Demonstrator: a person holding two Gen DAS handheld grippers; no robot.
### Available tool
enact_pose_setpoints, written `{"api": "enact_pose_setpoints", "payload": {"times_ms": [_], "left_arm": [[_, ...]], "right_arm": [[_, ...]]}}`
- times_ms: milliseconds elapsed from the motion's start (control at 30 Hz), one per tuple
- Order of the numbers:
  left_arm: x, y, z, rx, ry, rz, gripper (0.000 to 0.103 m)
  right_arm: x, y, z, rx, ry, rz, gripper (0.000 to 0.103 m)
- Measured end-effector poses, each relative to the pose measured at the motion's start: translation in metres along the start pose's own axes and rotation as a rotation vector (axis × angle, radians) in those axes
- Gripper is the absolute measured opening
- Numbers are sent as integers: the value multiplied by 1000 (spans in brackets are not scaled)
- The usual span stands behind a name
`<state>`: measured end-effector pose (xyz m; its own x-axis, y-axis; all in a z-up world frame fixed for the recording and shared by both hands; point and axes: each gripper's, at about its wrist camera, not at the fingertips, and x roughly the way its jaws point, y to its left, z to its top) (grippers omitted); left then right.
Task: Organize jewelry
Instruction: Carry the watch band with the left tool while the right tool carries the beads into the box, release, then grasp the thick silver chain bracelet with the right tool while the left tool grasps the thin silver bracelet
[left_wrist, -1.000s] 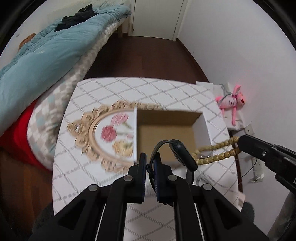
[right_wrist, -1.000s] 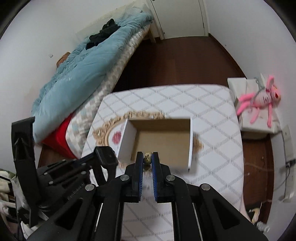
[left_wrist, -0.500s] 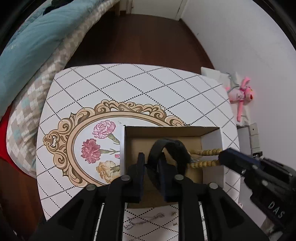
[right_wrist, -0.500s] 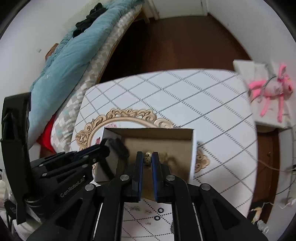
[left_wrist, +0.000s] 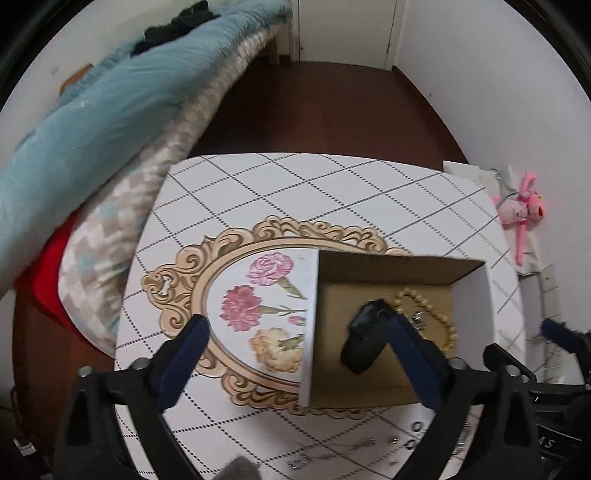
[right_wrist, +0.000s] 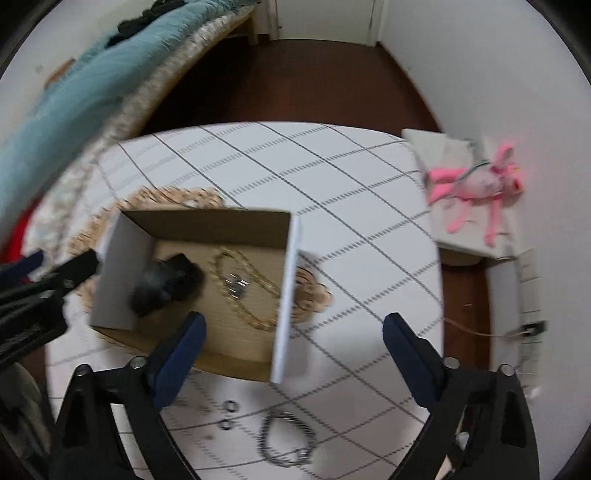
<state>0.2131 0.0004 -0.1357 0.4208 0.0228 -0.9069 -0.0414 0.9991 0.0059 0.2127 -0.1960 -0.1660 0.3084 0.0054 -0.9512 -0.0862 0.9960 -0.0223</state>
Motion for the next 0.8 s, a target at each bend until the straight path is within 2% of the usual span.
{"api": "enact_pose_setpoints", "payload": {"times_ms": [200, 367, 800], "left_arm": [[11, -1, -19, 40, -6, 48, 103], [9, 0, -26, 26, -17, 38, 103], [-49, -2, -44, -1, -133, 35, 103]], "right_arm": [[15, 3, -14, 7, 4, -35, 101], [13, 6, -22, 17, -26, -46, 102], [-53, 0, -44, 52, -181, -59, 102]]}}
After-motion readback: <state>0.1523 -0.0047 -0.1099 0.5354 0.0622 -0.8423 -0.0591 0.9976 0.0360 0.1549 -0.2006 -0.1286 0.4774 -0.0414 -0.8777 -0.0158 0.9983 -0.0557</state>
